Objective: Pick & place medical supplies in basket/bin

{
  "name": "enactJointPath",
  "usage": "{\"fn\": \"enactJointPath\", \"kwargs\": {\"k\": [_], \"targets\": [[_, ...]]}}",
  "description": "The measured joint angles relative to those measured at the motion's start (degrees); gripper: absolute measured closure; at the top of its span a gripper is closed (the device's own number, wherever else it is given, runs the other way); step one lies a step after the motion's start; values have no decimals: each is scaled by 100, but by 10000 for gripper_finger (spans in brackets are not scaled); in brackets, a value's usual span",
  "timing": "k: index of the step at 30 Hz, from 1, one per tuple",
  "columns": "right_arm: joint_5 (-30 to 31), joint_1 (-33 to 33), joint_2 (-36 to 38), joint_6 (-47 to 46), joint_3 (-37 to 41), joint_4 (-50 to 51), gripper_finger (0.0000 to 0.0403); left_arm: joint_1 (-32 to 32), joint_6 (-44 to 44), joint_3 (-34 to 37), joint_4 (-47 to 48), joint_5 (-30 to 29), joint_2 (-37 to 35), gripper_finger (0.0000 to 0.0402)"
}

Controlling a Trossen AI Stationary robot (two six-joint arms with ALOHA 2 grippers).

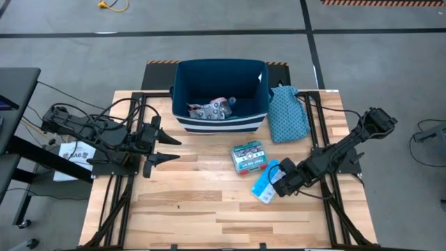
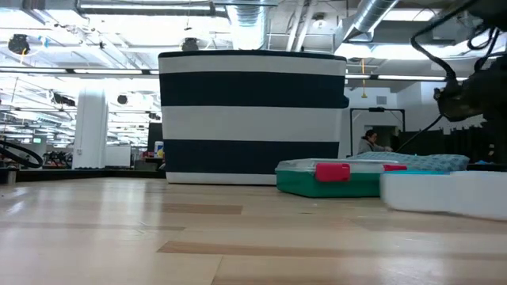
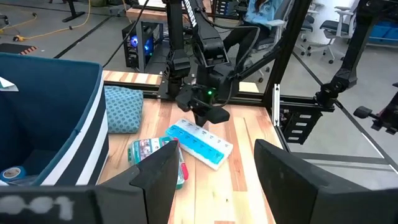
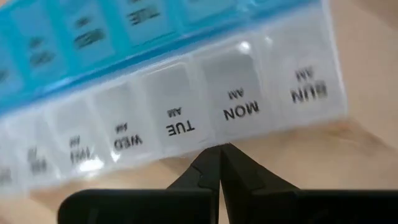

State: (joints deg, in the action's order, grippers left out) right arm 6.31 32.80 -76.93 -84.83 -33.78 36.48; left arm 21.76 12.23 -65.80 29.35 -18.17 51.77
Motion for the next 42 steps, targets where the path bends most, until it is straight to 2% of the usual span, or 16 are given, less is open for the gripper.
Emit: {"fn": "enactJointPath", "kwargs": {"k": [13, 20, 25, 28, 33, 37, 40, 42], "targets": [[39, 13, 0, 1048, 0, -1745, 403, 0, -38, 0, 14, -7, 0, 203], [-329, 59, 0, 2042, -551, -1839, 403, -2, 37, 0, 47, -7, 0, 203], [-87, -48, 17, 3224, -1474, -831, 403, -2, 44, 0, 46, -9, 0, 203], [403, -197, 17, 3753, -2116, 483, 403, -2, 52, 0, 45, -10, 0, 203], [1152, -564, 24, 3837, -2864, 2699, 403, 0, 413, 0, 70, -11, 0, 203], [1215, -897, 121, 3929, -2851, 3617, 403, 0, 1163, 198, 106, -20, -2, 203], [1230, -1107, 370, 3988, -2493, 3635, 403, 5, 1662, 476, 51, -26, -1, 203], [1305, -1203, 743, 3988, -2157, 3289, 403, 9, 1882, 706, -145, -40, 0, 203]]}}
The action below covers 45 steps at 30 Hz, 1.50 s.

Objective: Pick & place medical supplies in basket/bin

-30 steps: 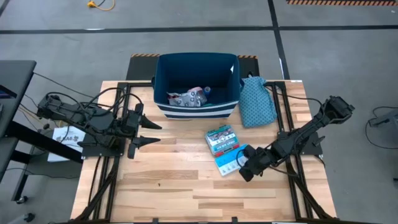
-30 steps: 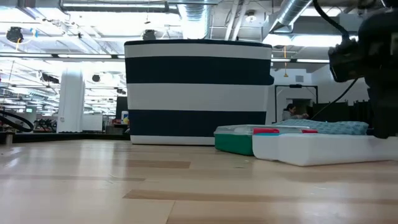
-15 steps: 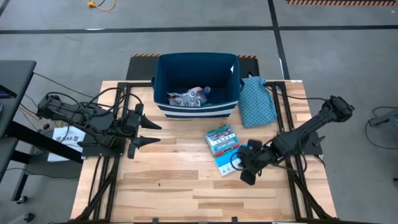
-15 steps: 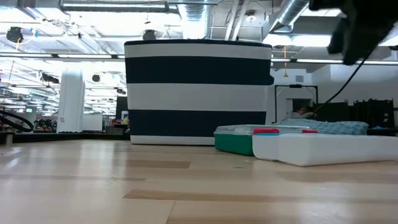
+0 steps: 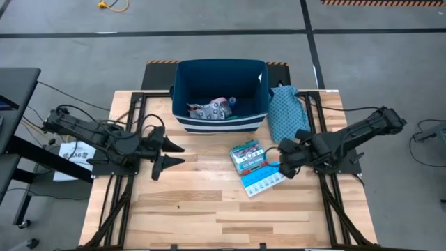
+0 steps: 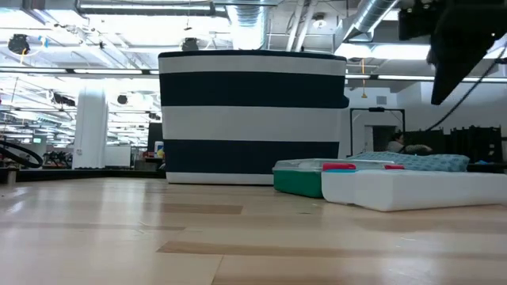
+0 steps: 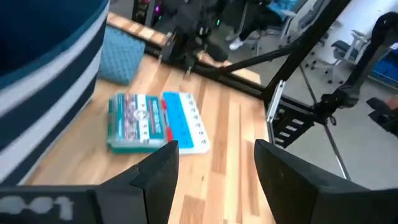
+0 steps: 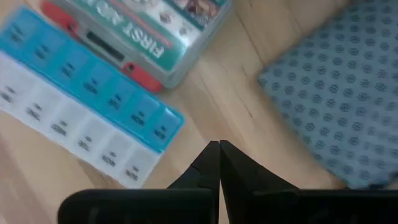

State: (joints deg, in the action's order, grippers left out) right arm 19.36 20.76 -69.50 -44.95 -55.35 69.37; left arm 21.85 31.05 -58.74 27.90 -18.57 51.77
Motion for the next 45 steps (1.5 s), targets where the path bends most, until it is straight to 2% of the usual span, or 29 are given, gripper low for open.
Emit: {"fn": "enactJointPath", "kwargs": {"k": [4, 9, 13, 21, 31, 41, 45], "targets": [[8, -132, 1217, -54, 842, -825, 403, 0, 109, 425, -765, -45, 2, 203], [-27, -213, 2826, -647, 1648, -1465, 403, 2, 110, 799, -1679, -142, 105, 203], [-121, -204, 3459, -1030, 2040, -1510, 403, 2, 251, 912, -1753, -139, 466, 203], [-204, -204, 3506, -1011, 2447, -985, 403, -10, 178, 957, -1588, 35, 1387, 203], [-411, -204, 3501, -1080, 2703, -973, 403, -21, -127, 957, -1735, -81, 2470, 203], [-357, -204, 2940, -1213, 2863, -996, 403, 195, -56, 929, -3999, 171, 4006, 203], [-392, -203, 2563, -1202, 2863, -1012, 403, 341, 247, 656, -4274, 171, 4614, 203]]}}
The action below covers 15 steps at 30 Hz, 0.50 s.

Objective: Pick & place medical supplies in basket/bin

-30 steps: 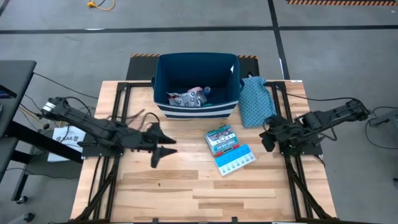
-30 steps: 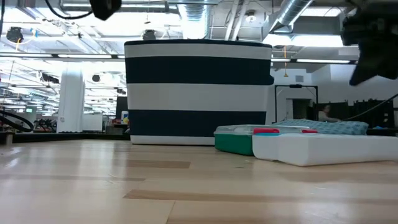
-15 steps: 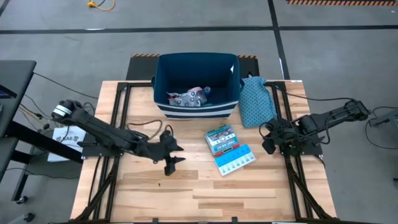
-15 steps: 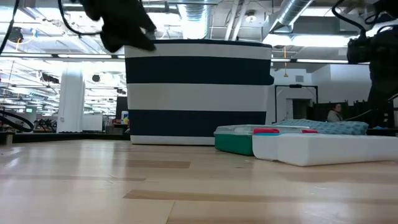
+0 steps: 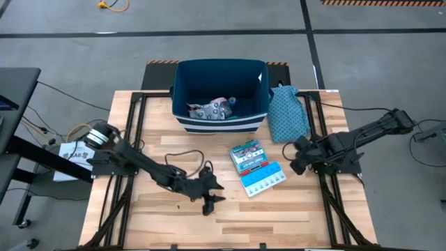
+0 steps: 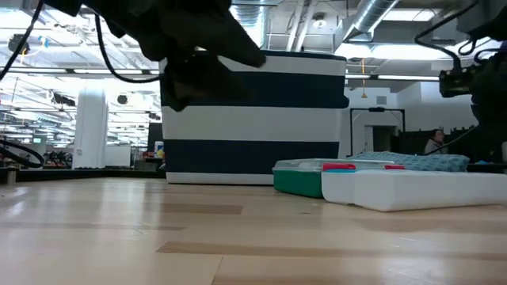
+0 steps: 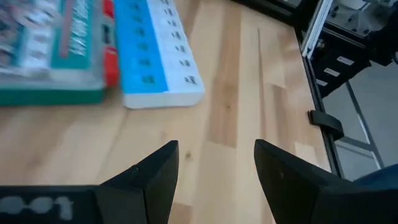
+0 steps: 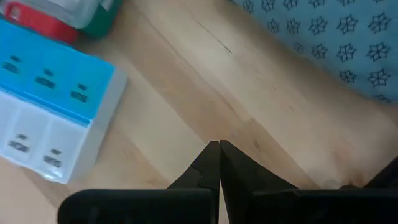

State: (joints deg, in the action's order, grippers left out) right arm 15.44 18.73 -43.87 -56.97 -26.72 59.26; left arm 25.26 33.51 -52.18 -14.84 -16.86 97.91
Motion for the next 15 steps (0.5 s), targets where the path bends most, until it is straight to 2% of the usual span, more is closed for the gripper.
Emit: {"fn": "enactJointPath", "kwargs": {"k": [6, 15], "targets": [[-120, -1, -621, 39, 0, -267, 403, 184, 308, -631, 16, 118, 615, 203], [-91, -126, -1672, 192, -2, -684, 403, 165, 601, -1328, 874, 163, 697, 203]]}}
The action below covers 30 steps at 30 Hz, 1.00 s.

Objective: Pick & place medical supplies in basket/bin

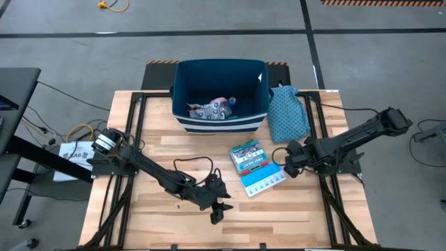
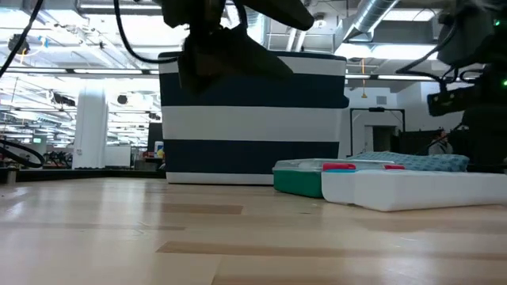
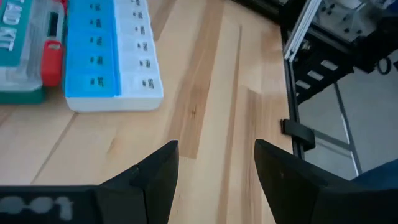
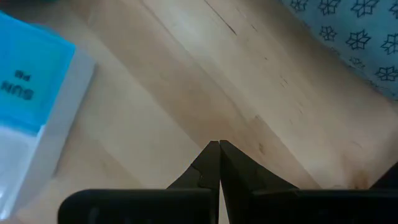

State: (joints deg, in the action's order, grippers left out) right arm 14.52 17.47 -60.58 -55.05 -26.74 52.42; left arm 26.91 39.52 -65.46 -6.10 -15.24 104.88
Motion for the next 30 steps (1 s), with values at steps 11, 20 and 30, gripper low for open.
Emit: {"fn": "enactJointPath", "kwargs": {"k": [11, 20, 30], "targets": [[-211, -63, -1177, 151, -24, -1315, 403, 7, 26, -624, 1259, 484, 5, 203], [-308, -70, -1466, -45, -302, -1486, 403, 14, -432, -633, 2384, 1044, -391, 203], [-656, 42, -1716, -206, -573, -2281, 403, 57, -696, -633, 3024, 1233, -553, 203]]}}
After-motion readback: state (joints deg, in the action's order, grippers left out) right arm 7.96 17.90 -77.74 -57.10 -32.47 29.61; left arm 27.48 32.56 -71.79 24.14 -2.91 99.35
